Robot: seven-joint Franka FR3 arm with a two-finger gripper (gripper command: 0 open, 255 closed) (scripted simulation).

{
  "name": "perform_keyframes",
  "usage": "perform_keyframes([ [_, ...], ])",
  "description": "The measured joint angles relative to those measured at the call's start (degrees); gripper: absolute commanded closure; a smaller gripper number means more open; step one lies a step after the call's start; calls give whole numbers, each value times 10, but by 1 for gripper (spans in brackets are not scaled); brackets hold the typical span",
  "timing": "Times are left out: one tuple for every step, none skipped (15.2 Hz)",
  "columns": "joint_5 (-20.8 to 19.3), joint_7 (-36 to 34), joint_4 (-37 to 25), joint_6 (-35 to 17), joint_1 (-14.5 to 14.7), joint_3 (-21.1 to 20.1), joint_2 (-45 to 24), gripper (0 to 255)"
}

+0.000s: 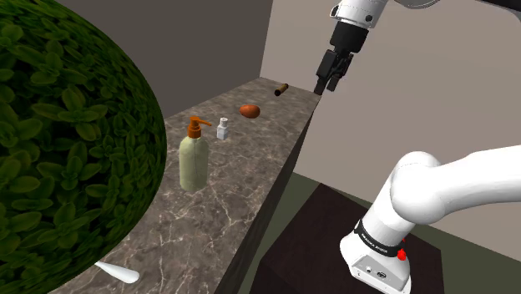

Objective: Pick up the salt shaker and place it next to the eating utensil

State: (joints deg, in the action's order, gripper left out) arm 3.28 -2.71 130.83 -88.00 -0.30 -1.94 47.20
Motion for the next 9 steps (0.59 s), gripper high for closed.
perform_keyframes([
  [0,0,0,0,0,0,0,0],
  [-1,1,0,-6,0,1,-6,0],
  [-2,4,2,-18,-1,2,-19,0],
  [-2,4,0,-32,-1,1,-36,0],
  [-3,5,-8,-43,-2,1,-56,0],
  [-3,5,-6,-57,-2,0,-70,0],
  [-4,7,-12,-69,-3,1,-90,0],
  [-7,12,-18,-85,-5,4,-113,0],
  [-6,11,-24,-100,-5,2,-135,0],
])
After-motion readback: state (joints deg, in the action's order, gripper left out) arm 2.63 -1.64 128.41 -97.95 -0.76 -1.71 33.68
